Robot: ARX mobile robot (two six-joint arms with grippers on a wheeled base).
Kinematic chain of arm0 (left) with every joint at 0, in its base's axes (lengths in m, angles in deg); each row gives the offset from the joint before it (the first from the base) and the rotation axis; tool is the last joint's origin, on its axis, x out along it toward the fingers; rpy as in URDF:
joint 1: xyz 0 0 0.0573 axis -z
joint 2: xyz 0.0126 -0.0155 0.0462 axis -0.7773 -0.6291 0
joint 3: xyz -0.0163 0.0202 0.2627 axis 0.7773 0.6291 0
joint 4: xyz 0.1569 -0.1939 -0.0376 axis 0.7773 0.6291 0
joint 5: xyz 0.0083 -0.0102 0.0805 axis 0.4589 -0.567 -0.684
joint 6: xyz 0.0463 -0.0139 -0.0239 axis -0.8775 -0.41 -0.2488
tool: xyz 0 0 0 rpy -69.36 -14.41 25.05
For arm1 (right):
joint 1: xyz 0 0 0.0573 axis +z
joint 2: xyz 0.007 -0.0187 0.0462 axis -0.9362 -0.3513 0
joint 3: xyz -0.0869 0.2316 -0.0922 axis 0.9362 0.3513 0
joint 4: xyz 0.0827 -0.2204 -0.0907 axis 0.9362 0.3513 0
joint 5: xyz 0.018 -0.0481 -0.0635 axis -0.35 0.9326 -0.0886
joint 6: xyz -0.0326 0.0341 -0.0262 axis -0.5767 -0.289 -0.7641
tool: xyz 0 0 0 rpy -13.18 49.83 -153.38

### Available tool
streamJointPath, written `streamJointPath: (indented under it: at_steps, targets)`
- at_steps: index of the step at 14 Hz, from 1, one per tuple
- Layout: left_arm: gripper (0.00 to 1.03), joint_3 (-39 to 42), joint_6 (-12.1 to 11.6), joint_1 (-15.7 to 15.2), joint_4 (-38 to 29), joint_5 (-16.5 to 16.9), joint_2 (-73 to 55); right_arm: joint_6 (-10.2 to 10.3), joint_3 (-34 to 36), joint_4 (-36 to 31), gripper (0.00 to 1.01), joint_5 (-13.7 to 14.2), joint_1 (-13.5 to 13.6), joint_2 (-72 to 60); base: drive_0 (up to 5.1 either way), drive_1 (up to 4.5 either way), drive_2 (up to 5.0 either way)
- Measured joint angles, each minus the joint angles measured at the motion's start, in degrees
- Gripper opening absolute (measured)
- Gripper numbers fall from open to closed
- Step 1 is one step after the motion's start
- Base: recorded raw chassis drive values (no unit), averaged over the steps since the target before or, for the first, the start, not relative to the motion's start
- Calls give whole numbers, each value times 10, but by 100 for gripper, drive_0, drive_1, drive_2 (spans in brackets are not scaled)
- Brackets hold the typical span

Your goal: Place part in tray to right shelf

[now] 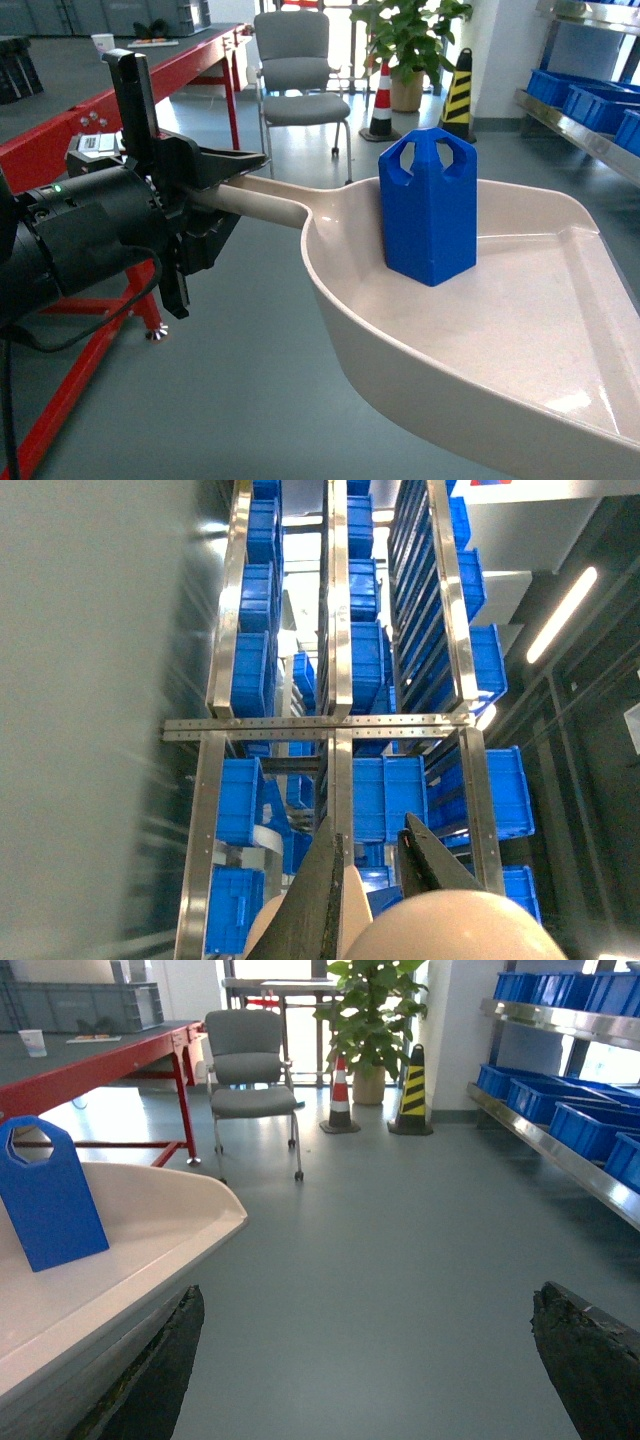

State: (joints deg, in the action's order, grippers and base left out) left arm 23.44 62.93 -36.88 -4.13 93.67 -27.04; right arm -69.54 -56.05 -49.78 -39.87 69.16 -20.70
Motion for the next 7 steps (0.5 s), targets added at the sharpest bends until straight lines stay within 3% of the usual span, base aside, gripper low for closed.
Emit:
streamJointPath:
  at_steps: [7]
  targets:
    - [13, 0, 0, 1, 0, 0, 0, 0, 0, 0, 98, 0, 0, 0, -5, 424, -434]
